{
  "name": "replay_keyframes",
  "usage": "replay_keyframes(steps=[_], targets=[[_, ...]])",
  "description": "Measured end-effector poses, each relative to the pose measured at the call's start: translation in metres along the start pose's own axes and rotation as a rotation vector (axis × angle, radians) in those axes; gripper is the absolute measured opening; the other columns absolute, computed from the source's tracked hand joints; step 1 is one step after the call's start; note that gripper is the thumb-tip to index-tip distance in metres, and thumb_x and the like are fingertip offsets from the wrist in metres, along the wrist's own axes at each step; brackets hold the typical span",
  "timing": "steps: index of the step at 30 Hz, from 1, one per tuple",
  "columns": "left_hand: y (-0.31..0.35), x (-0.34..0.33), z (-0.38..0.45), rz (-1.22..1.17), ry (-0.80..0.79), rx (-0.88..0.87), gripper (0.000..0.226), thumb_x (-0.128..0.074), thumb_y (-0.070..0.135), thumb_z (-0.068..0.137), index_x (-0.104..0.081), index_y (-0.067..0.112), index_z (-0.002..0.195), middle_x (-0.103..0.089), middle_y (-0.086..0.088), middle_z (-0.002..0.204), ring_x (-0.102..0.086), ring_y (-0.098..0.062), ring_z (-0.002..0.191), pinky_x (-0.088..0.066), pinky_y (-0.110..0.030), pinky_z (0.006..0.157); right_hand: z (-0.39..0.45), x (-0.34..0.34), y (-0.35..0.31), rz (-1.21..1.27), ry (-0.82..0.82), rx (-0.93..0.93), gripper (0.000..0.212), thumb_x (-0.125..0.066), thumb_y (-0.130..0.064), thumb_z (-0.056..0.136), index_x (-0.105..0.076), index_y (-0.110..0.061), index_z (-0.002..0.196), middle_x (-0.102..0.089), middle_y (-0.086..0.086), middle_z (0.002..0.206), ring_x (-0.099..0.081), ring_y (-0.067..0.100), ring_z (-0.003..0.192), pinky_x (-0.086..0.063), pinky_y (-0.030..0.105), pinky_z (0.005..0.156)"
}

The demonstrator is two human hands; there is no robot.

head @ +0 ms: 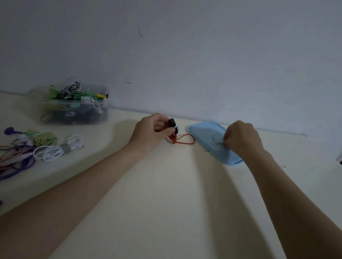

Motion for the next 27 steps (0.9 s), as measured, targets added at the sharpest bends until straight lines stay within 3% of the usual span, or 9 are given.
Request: replay_keyframes(steps=[5, 9, 13, 17, 19, 21, 25, 27], targets=[[0.000, 0.002, -0.001, -0.033, -0.011, -0.015, 0.013, -0.068, 0.008, 0.081, -0.065, 0.018, 0.087, -0.069, 0.002, 0.083, -0.065, -0.006, 0.078, -0.048, -0.017, 0.080, -0.002, 0.003, -0.004, -0.028, 0.033, 0.009, 0.026, -0.050, 0.001, 0.084, -0.065, -0.009, 0.103, -0.060, 0.017, 0.108, -0.058, 0.036, 0.096, -0.045, 0.035, 0.074], [0.008, 0.005, -0.005, -0.001, -0.022, -0.070, 0.010, -0.067, 0.006, 0.082, -0.066, 0.016, 0.084, -0.066, 0.015, 0.073, -0.061, 0.011, 0.063, -0.042, -0.003, 0.065, -0.003, 0.013, -0.014, -0.085, 0.084, 0.042, 0.029, -0.050, 0.005, 0.083, -0.062, -0.008, 0.106, -0.059, 0.015, 0.109, -0.057, 0.035, 0.098, -0.040, 0.032, 0.073], [0.008, 0.023, 0.000, 0.081, 0.074, -0.067, 0.011, -0.061, 0.016, 0.087, -0.070, 0.017, 0.082, -0.066, 0.011, 0.073, -0.058, 0.012, 0.059, -0.041, -0.002, 0.062, -0.003, 0.018, -0.024, -0.078, 0.120, 0.083, 0.028, -0.051, 0.005, 0.083, -0.063, -0.008, 0.104, -0.061, 0.015, 0.106, -0.058, 0.034, 0.094, -0.042, 0.032, 0.072], [-0.001, 0.040, 0.010, 0.169, 0.108, 0.003, 0.017, -0.055, 0.016, 0.090, -0.072, 0.016, 0.089, -0.067, 0.006, 0.085, -0.060, 0.000, 0.080, -0.040, -0.006, 0.069, -0.002, 0.016, -0.044, 0.293, 0.079, 0.173, 0.020, -0.053, 0.005, 0.084, -0.068, -0.009, 0.090, -0.069, 0.014, 0.089, -0.066, 0.026, 0.077, -0.055, 0.030, 0.070], [-0.011, 0.043, 0.012, 0.174, 0.037, 0.089, 0.015, -0.056, 0.010, 0.088, -0.069, 0.017, 0.092, -0.066, 0.002, 0.092, -0.060, -0.010, 0.090, -0.041, -0.014, 0.075, -0.007, 0.011, -0.060, 0.523, -0.019, 0.206, 0.014, -0.058, 0.005, 0.084, -0.068, -0.004, 0.087, -0.068, 0.012, 0.077, -0.064, 0.017, 0.060, -0.056, 0.019, 0.061], [-0.016, 0.041, 0.012, 0.218, -0.062, 0.151, 0.018, -0.056, 0.006, 0.087, -0.068, 0.014, 0.099, -0.065, -0.001, 0.097, -0.058, -0.010, 0.093, -0.040, -0.015, 0.076, -0.012, 0.002, -0.074, 0.688, -0.091, 0.207, 0.010, -0.060, 0.006, 0.082, -0.068, 0.001, 0.085, -0.065, 0.011, 0.071, -0.061, 0.014, 0.056, -0.053, 0.014, 0.056], [-0.015, 0.040, 0.013, 0.351, -0.166, 0.093, 0.021, -0.062, 0.012, 0.085, -0.068, 0.013, 0.105, -0.059, 0.003, 0.095, -0.055, -0.011, 0.091, -0.039, -0.018, 0.073, -0.014, -0.024, -0.091, 0.942, -0.152, 0.155, 0.010, -0.064, 0.005, 0.079, -0.067, -0.003, 0.073, -0.063, 0.008, 0.064, -0.061, 0.019, 0.058, -0.056, 0.029, 0.068], [-0.014, 0.039, 0.012, 0.414, -0.228, 0.033, 0.022, -0.068, 0.016, 0.082, -0.069, 0.013, 0.104, -0.057, 0.004, 0.093, -0.051, -0.009, 0.089, -0.038, -0.012, 0.067, -0.014, -0.035, -0.099, 1.081, -0.175, 0.100, 0.011, -0.065, 0.002, 0.079, -0.066, -0.004, 0.070, -0.064, 0.009, 0.065, -0.062, 0.018, 0.058, -0.055, 0.033, 0.076]])
Point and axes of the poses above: each hand's wrist, its own z-axis towards the middle knuckle, its own x-axis out of the back of the hand, y = z × x, the point moved 3 cm from there along z, towards the middle knuckle
